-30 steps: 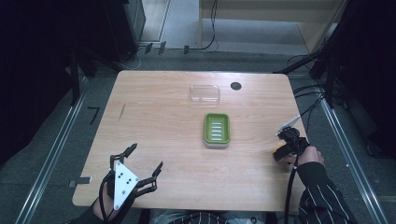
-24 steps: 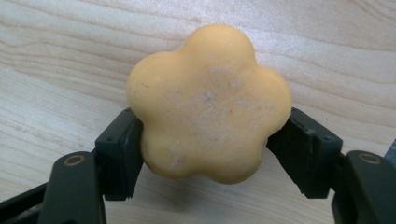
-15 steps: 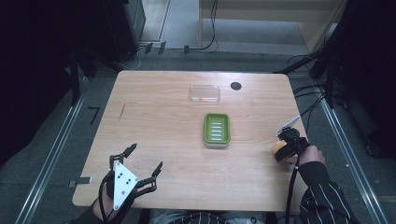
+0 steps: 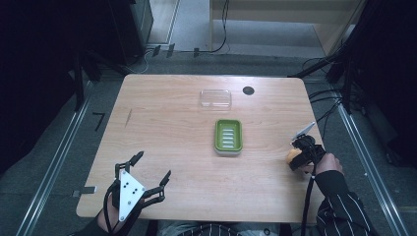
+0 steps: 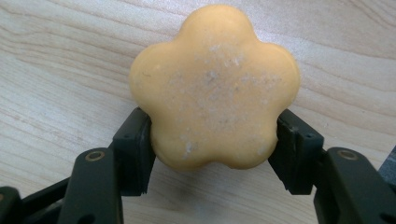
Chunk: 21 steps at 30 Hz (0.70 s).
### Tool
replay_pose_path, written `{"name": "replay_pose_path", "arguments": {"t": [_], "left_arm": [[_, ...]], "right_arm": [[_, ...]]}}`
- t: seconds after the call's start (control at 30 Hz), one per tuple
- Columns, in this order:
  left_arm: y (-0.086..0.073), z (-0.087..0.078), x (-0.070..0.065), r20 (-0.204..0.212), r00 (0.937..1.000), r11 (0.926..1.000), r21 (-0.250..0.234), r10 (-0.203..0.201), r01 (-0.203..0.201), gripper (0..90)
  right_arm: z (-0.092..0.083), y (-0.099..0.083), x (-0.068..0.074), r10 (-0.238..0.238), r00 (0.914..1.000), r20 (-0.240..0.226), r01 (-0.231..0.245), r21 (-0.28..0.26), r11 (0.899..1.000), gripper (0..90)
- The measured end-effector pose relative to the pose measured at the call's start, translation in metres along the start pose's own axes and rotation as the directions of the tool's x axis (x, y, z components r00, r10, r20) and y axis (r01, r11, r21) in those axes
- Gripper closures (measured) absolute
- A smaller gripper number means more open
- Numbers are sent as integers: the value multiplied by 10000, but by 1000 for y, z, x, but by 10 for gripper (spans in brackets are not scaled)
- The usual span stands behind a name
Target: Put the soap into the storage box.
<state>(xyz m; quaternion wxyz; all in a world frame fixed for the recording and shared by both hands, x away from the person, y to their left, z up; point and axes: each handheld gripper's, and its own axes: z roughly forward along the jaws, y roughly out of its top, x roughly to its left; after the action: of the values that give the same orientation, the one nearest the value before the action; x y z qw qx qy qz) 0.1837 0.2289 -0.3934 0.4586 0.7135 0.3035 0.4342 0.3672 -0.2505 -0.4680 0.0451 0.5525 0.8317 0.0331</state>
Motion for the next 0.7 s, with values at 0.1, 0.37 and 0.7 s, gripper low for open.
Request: {"name": "replay_pose_path", "arguments": {"t": [0.1, 0.37, 0.7], "left_arm": [[0, 0, 0, -11, 10000, 10000, -16, -39, 39, 135], [0, 0, 0, -16, 10000, 10000, 9, -5, 5, 135], [0, -2, 0, -53, 10000, 10000, 46, 32, -31, 135]], "right_arm": [[-2, -1, 1, -80, 9999, 83, 81, -69, 9999, 403], [-10, 0, 3, -262, 9996, 143, 266, -309, 9992, 403], [-19, 5, 9, -599, 9981, 165, 609, -655, 9960, 403]]}}
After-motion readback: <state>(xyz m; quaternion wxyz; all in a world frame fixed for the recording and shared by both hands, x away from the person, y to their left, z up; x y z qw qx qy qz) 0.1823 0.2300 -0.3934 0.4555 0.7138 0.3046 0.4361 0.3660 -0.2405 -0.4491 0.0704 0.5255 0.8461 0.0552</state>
